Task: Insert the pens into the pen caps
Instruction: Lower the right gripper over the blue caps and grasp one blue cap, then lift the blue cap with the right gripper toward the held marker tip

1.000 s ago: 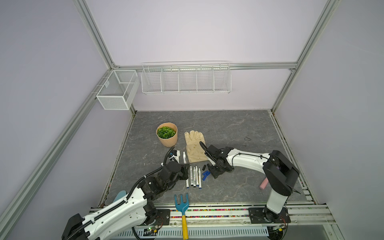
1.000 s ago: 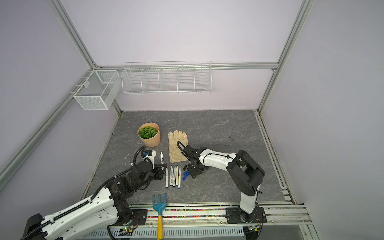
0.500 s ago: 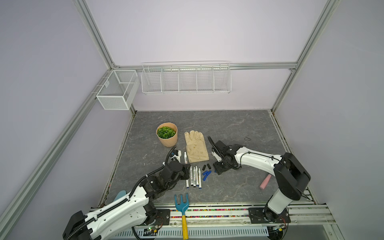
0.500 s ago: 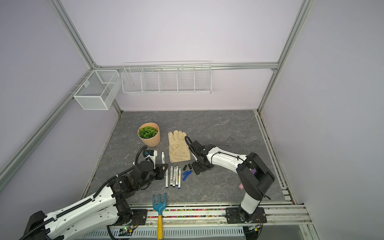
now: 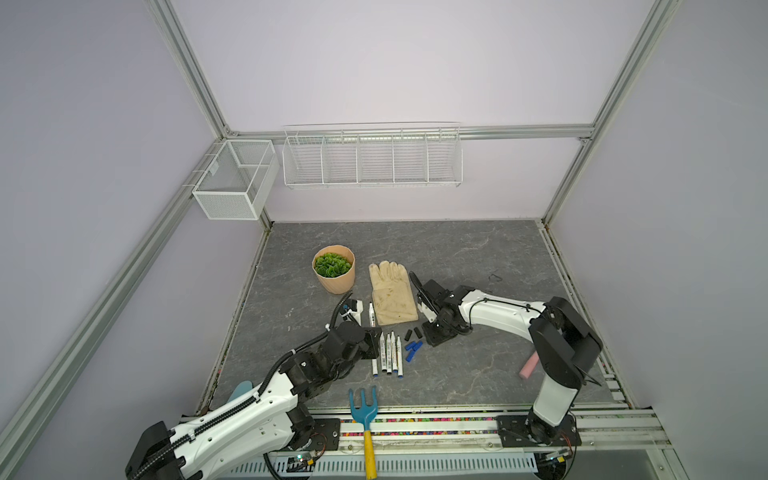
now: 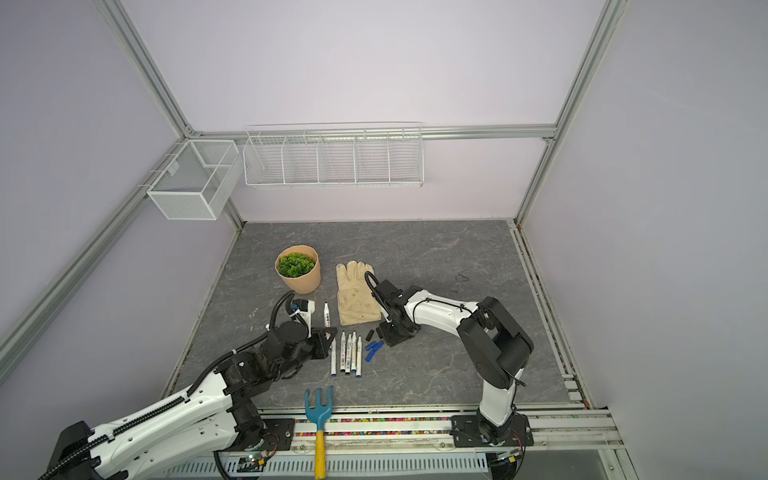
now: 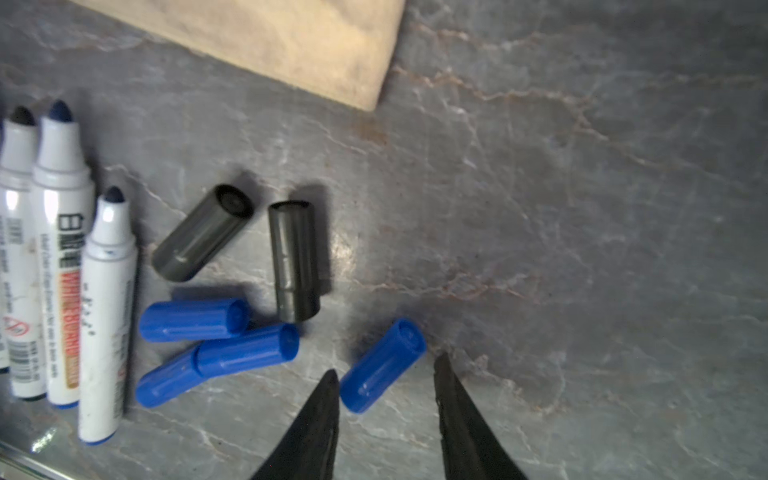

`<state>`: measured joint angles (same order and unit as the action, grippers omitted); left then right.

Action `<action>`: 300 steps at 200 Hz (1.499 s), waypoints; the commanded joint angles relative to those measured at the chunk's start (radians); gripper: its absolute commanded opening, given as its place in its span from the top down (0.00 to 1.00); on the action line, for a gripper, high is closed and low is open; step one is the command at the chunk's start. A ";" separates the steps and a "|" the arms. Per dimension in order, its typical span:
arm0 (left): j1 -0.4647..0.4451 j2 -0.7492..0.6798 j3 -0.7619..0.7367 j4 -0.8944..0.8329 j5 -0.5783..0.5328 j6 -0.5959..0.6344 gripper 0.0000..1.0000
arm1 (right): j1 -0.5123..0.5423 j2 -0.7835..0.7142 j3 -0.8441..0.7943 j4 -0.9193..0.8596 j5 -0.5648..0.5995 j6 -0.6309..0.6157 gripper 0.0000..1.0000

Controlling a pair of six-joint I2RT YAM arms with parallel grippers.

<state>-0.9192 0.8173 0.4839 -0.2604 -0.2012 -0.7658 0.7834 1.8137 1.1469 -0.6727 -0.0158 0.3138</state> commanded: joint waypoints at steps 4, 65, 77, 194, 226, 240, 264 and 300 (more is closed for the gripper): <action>0.003 -0.002 -0.010 0.006 0.003 0.008 1.00 | 0.004 0.033 0.030 -0.030 0.018 0.012 0.62; 0.003 0.022 -0.004 0.013 0.027 0.023 1.00 | 0.022 0.081 0.050 -0.038 0.125 0.032 0.77; 0.003 0.030 -0.002 0.017 0.037 0.027 1.00 | 0.018 0.070 0.043 -0.025 0.125 0.035 0.81; -0.049 0.193 0.069 0.190 0.202 0.168 1.00 | -0.084 -0.375 -0.029 0.369 -0.284 0.075 0.87; -0.083 0.209 0.087 0.207 0.155 0.182 1.00 | -0.084 -0.362 0.011 0.403 -0.453 0.101 0.89; -0.091 0.212 0.092 0.207 0.142 0.186 1.00 | -0.086 -0.364 0.010 0.423 -0.481 0.107 0.91; -0.098 0.213 0.100 0.198 0.128 0.188 1.00 | -0.086 -0.358 0.013 0.424 -0.510 0.101 0.93; -0.102 0.215 0.108 0.195 0.120 0.195 1.00 | -0.086 -0.353 0.013 0.429 -0.558 0.075 0.93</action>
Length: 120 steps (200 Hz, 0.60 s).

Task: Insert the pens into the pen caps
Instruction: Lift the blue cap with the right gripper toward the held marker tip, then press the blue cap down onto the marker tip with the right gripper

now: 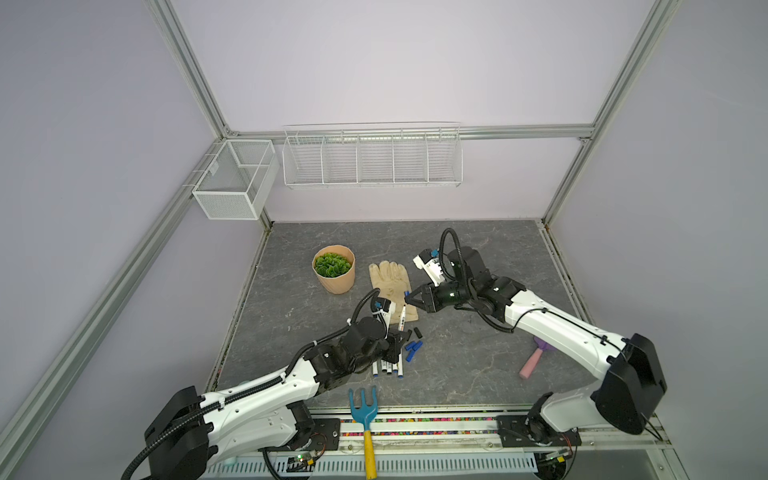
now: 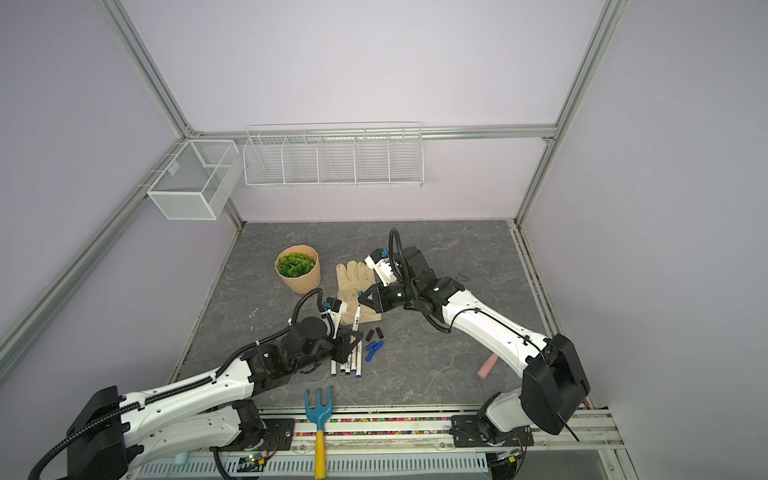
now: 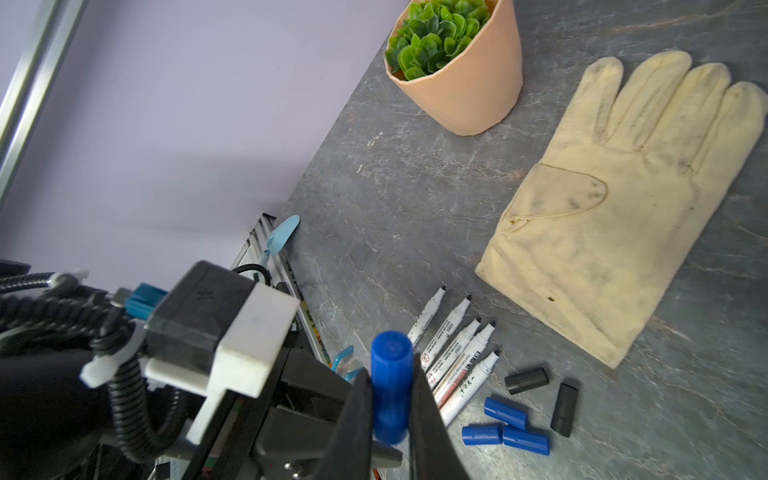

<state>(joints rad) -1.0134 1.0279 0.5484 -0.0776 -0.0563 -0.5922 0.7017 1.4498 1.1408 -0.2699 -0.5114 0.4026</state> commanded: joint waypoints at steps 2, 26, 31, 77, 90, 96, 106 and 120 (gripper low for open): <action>-0.008 0.004 0.044 0.012 -0.025 0.022 1.00 | -0.005 0.012 0.018 0.026 -0.061 -0.014 0.93; -0.010 0.009 0.050 0.016 -0.022 0.028 1.00 | -0.004 0.010 0.010 0.030 -0.039 -0.019 0.93; -0.011 0.009 0.051 0.018 -0.020 0.028 1.00 | -0.004 0.008 0.007 0.032 -0.028 -0.019 0.93; -0.017 0.014 0.059 0.015 -0.023 0.035 1.00 | -0.005 0.000 -0.013 0.053 0.023 -0.024 0.93; -0.017 0.013 0.061 0.015 -0.023 0.037 1.00 | -0.004 0.002 -0.013 0.049 0.019 -0.027 0.93; -0.017 0.013 0.062 0.015 -0.023 0.037 1.00 | -0.004 0.002 -0.013 0.046 0.017 -0.027 0.93; -0.019 0.015 0.065 0.015 -0.023 0.038 1.00 | -0.004 0.001 -0.015 0.044 0.017 -0.028 0.93; -0.019 0.016 0.065 0.019 -0.025 0.040 1.00 | -0.005 0.000 -0.018 0.043 0.020 -0.030 0.93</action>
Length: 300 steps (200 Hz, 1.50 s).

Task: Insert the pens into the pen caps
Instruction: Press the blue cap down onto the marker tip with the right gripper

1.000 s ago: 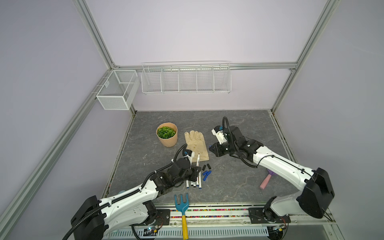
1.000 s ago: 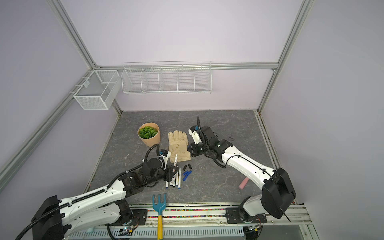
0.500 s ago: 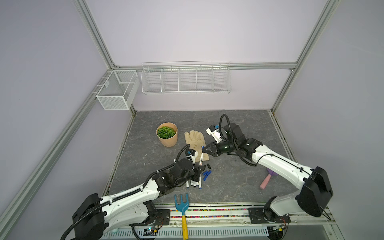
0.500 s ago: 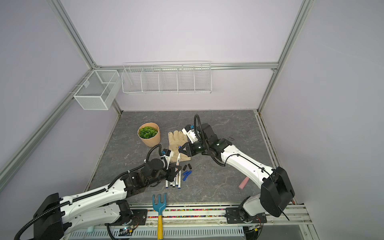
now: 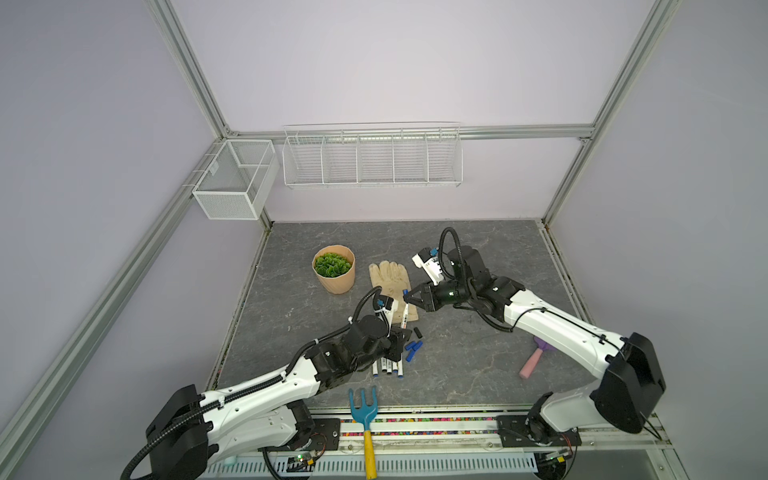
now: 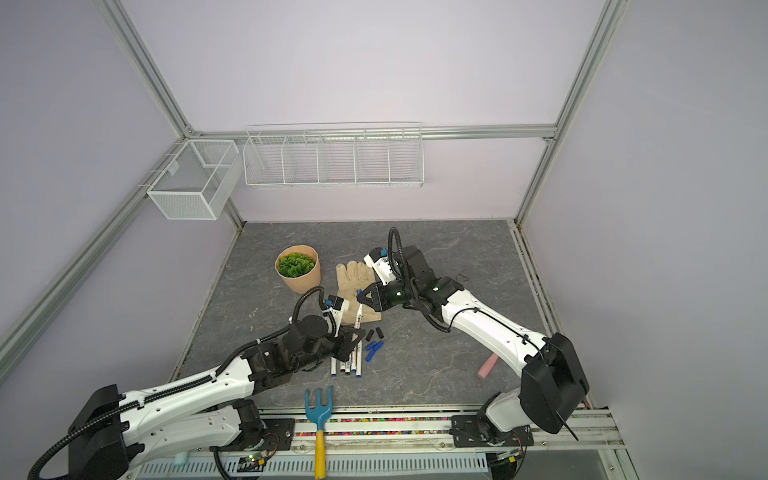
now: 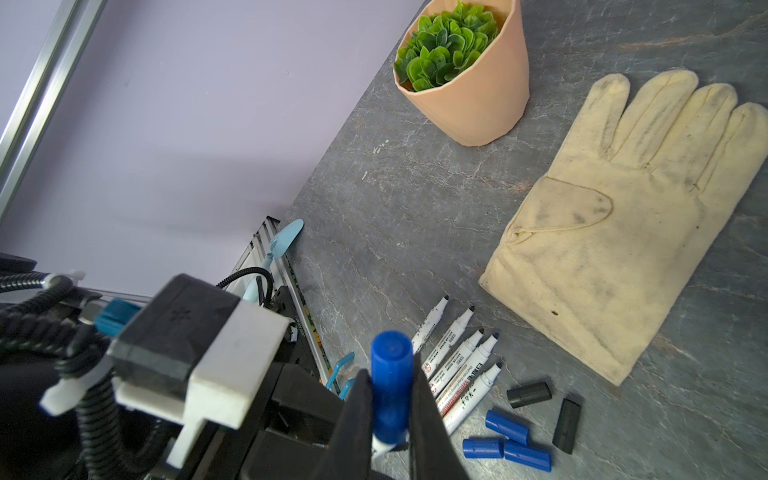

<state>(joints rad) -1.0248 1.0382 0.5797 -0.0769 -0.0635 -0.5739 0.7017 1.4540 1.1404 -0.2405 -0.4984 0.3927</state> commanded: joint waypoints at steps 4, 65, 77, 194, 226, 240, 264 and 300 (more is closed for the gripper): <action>-0.008 0.006 0.033 0.020 -0.016 0.021 1.00 | -0.003 -0.004 -0.018 0.013 0.010 -0.020 0.93; -0.011 -0.001 0.029 0.022 -0.037 0.014 1.00 | -0.003 -0.003 -0.018 0.006 0.015 -0.025 0.93; -0.011 -0.005 0.027 0.026 -0.048 0.010 1.00 | -0.004 -0.006 -0.021 0.004 0.006 -0.030 0.93; -0.007 0.015 0.050 0.285 -0.173 0.010 1.00 | -0.004 -0.042 -0.004 -0.019 -0.097 -0.069 0.93; 0.006 0.052 0.080 0.403 -0.179 0.015 1.00 | -0.005 -0.068 0.001 -0.017 -0.154 -0.066 0.91; 0.006 0.071 0.111 0.418 -0.174 0.035 1.00 | -0.004 -0.081 -0.001 -0.028 -0.167 -0.074 0.91; 0.006 0.090 0.152 0.437 -0.166 0.081 1.00 | -0.003 -0.103 -0.005 -0.070 -0.176 -0.107 0.90; 0.006 0.105 0.165 0.468 -0.211 0.128 1.00 | -0.002 -0.126 -0.023 -0.139 -0.211 -0.143 0.85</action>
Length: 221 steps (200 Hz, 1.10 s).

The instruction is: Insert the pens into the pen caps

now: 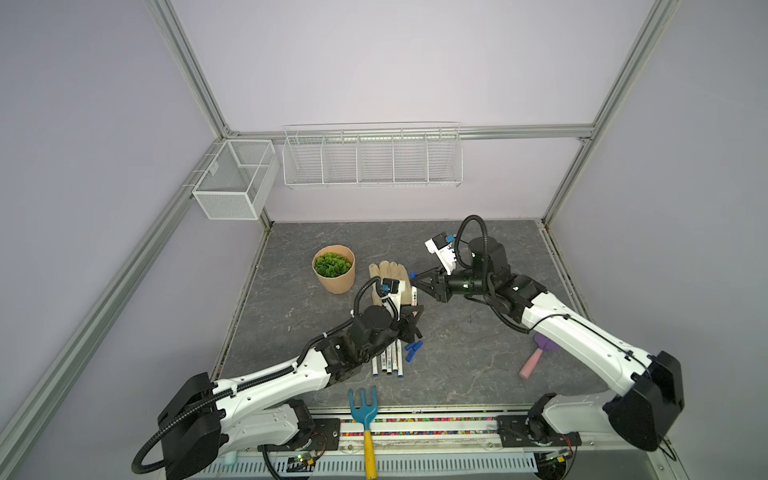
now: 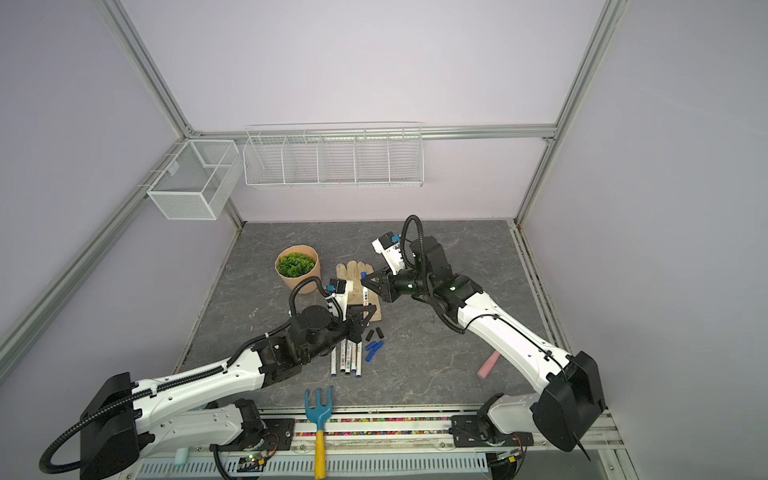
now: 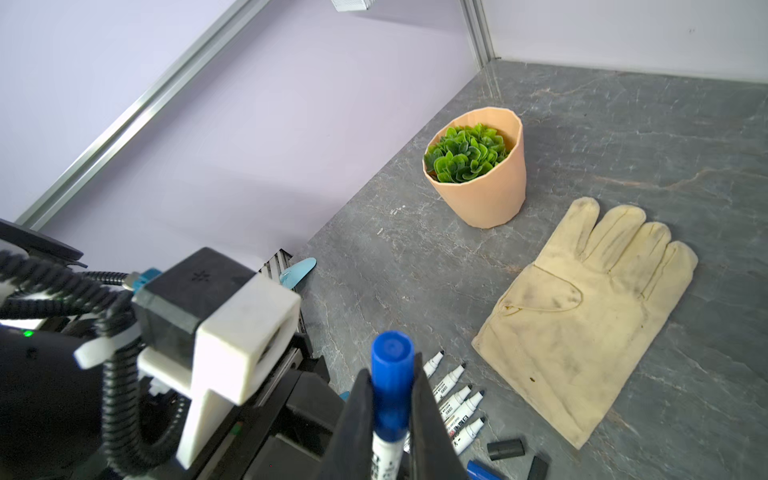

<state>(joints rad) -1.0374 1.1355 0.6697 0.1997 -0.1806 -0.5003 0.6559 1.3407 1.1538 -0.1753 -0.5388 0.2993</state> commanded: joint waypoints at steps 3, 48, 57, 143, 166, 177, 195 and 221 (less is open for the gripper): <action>0.019 0.010 0.074 0.196 -0.099 0.057 1.00 | 0.046 -0.014 -0.040 -0.205 -0.172 -0.052 0.85; 0.019 0.059 0.050 0.318 -0.096 0.086 1.00 | 0.048 -0.040 -0.035 -0.278 -0.131 -0.106 0.83; 0.020 0.068 0.059 0.315 -0.088 0.098 1.00 | 0.049 -0.040 -0.030 -0.298 -0.116 -0.116 0.83; -0.008 0.092 0.086 0.339 -0.011 0.149 1.00 | 0.044 -0.020 -0.010 -0.380 0.021 -0.129 0.82; -0.016 0.098 0.096 0.339 0.032 0.151 1.00 | 0.044 -0.030 -0.009 -0.374 0.071 -0.145 0.82; -0.020 0.100 0.099 0.339 0.038 0.152 1.00 | 0.042 -0.041 -0.017 -0.360 0.092 -0.152 0.82; -0.023 0.101 0.099 0.339 0.031 0.147 1.00 | 0.042 -0.051 -0.022 -0.344 0.085 -0.153 0.82; -0.024 0.109 0.101 0.310 -0.001 0.138 1.00 | 0.041 -0.057 -0.014 -0.345 0.050 -0.150 0.74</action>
<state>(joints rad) -1.0569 1.2499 0.6762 0.3492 -0.1600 -0.3763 0.6621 1.2770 1.1736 -0.3752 -0.4095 0.1772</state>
